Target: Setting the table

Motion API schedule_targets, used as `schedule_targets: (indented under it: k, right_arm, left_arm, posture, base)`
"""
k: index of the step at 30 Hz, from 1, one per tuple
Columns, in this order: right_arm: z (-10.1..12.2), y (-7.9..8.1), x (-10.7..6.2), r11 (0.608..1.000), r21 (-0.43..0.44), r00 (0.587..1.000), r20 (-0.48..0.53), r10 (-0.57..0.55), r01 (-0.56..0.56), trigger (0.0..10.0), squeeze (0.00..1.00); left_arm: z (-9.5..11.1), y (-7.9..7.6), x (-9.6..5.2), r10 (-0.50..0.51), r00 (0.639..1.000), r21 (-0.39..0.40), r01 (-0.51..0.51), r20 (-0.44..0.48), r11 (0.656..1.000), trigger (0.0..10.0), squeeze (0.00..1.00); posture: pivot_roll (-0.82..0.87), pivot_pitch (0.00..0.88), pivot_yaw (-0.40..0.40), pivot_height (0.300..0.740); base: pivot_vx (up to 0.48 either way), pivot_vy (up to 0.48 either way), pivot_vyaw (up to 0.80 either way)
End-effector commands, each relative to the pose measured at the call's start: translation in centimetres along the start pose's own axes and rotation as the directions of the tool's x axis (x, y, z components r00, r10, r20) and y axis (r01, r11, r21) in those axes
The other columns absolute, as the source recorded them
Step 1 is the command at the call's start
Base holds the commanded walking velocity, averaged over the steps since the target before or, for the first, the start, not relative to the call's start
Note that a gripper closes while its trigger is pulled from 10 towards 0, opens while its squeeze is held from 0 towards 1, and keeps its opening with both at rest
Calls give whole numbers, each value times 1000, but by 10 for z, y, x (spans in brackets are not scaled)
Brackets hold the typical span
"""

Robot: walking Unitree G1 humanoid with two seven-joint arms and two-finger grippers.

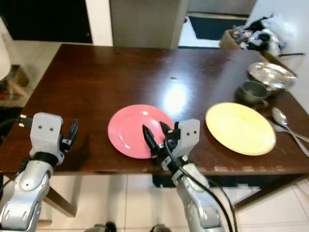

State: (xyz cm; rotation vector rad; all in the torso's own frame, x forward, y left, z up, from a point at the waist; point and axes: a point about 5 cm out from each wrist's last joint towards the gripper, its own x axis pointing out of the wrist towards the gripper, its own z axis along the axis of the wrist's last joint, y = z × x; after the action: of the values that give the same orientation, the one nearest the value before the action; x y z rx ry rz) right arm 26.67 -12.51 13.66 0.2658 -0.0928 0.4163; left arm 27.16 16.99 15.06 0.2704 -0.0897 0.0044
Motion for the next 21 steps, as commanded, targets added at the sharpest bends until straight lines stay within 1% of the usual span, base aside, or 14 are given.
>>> schedule_targets:
  k: [1,21]
  right_arm:
    - [-3,1,0,1000,5,1000,-16,2,-2,10000,0]
    - [-4,2,0,1000,15,1000,-20,7,-7,10000,0]
  left_arm:
    - [-7,1,-2,6,1000,13,-6,-29,1000,10000,0]
    - [-7,1,-3,5,1000,12,-5,-30,1000,10000,0]
  posture:
    - [-104,13,22,740]
    - [-101,19,25,740]
  base:
    - [-289,0,0]
    - [-292,0,0]
